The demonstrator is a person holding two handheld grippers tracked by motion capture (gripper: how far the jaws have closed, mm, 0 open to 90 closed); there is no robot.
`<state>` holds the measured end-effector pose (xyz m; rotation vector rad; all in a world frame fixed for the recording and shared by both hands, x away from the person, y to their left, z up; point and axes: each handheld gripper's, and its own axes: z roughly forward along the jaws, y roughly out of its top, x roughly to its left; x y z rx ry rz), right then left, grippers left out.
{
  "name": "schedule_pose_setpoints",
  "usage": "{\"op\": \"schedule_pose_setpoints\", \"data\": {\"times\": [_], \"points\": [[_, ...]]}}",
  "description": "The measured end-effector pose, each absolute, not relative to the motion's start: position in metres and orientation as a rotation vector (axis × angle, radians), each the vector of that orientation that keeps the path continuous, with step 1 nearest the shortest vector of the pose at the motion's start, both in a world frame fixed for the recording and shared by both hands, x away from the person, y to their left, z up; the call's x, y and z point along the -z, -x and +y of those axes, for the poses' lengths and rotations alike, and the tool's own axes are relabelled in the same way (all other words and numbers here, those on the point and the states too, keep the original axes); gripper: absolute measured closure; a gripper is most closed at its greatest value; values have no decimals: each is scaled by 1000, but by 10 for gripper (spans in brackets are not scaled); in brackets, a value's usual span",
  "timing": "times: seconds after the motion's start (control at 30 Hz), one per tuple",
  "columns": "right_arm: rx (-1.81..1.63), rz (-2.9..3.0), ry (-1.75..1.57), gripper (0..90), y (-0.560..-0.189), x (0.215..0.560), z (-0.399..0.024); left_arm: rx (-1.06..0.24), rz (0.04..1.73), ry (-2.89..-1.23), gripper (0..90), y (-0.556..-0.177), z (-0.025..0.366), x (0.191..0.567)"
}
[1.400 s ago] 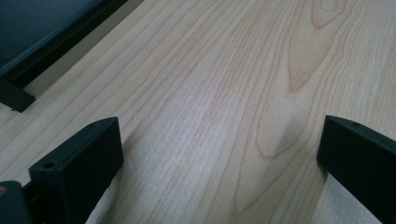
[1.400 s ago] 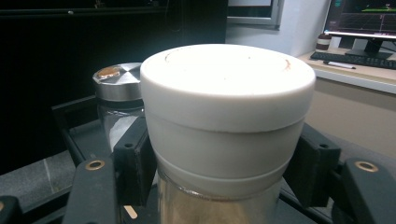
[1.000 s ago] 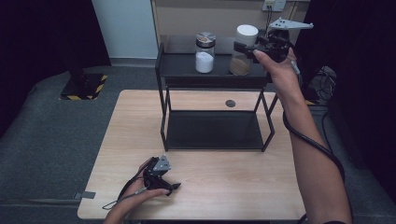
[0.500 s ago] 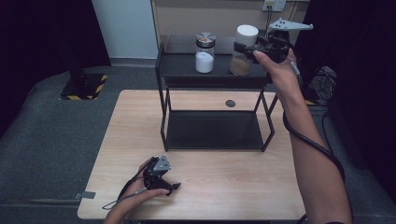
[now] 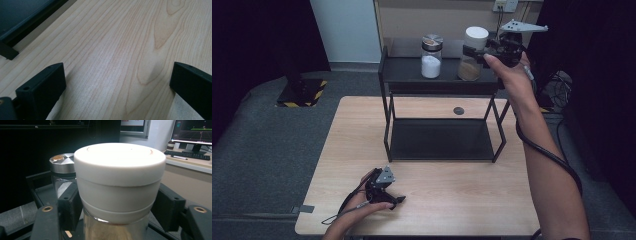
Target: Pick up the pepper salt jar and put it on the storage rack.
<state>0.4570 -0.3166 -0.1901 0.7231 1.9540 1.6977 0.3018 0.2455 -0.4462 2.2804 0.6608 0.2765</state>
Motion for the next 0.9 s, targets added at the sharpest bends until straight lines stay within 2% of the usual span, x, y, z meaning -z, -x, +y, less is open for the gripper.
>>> {"op": "schedule_pose_setpoints", "data": {"times": [0.23,0.47,0.9], "points": [[-1660,1934,-762,157,-447,190,-317,-276,661,-2280,0,-302,245,446],[-1610,1910,-776,60,-426,189,-318,-277,662,-2280,0,-302,245,446],[-1596,1959,-746,34,-369,204,-329,-276,666,-2274,0,-301,246,447]]}}
